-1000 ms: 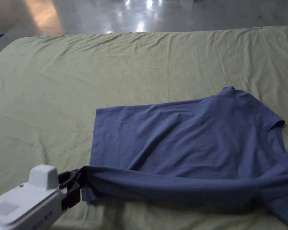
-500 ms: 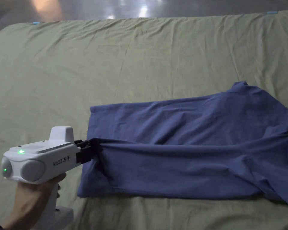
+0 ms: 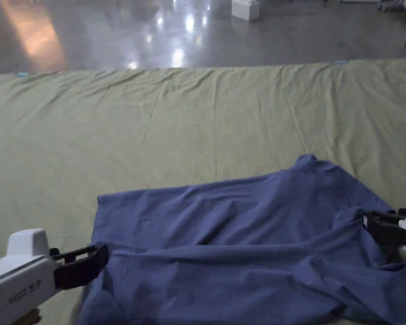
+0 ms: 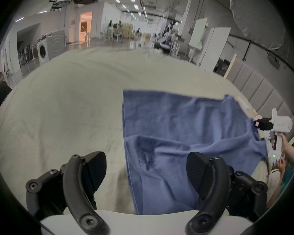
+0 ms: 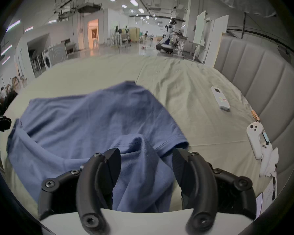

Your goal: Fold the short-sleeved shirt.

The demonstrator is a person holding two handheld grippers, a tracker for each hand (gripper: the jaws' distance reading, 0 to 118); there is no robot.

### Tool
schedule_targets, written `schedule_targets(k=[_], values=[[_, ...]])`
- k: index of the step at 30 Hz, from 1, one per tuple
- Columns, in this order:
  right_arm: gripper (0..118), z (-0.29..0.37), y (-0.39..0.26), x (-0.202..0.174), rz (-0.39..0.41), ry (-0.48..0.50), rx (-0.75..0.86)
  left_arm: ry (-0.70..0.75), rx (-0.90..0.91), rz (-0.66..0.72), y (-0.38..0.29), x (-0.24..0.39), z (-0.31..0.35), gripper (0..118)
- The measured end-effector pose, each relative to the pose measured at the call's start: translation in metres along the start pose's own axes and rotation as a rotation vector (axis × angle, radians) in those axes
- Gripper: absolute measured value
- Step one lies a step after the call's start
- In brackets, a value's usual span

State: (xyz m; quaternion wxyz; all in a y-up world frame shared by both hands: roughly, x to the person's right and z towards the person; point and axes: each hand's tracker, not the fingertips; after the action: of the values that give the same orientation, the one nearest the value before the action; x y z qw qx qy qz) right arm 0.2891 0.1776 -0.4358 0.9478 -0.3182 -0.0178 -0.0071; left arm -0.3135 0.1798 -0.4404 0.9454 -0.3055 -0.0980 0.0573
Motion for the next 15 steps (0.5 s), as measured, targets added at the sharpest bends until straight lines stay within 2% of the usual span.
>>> schedule_targets(k=[2, 3, 4, 7, 11, 13, 15], values=[[66, 0.047, -0.001, -0.002, -0.071, 0.069, 0.098, -0.008, 0.076, -0.017, 0.014, 0.011, 0.047, 97], [67, 0.069, -0.003, -0.006, -0.080, 0.096, 0.142, 0.004, 0.011, -0.006, 0.017, 0.021, 0.059, 97], [67, 0.092, -0.007, -0.010, -0.091, 0.113, 0.188, -0.011, 0.090, -0.023, 0.020, 0.028, 0.083, 97], [67, 0.161, -0.025, -0.033, -0.070, 0.088, 0.287, -0.053, 0.251, -0.096, 0.017, 0.053, 0.148, 96], [67, 0.225, -0.062, -0.059, 0.001, 0.066, 0.334, 0.019, 0.369, -0.186, -0.006, 0.085, 0.217, 95], [67, 0.248, -0.079, -0.069, 0.008, 0.062, 0.344, 0.036, 0.390, -0.207, -0.020, 0.095, 0.240, 89], [67, 0.262, -0.093, -0.077, 0.014, 0.063, 0.352, 0.042, 0.399, -0.207, -0.034, 0.099, 0.252, 71]])
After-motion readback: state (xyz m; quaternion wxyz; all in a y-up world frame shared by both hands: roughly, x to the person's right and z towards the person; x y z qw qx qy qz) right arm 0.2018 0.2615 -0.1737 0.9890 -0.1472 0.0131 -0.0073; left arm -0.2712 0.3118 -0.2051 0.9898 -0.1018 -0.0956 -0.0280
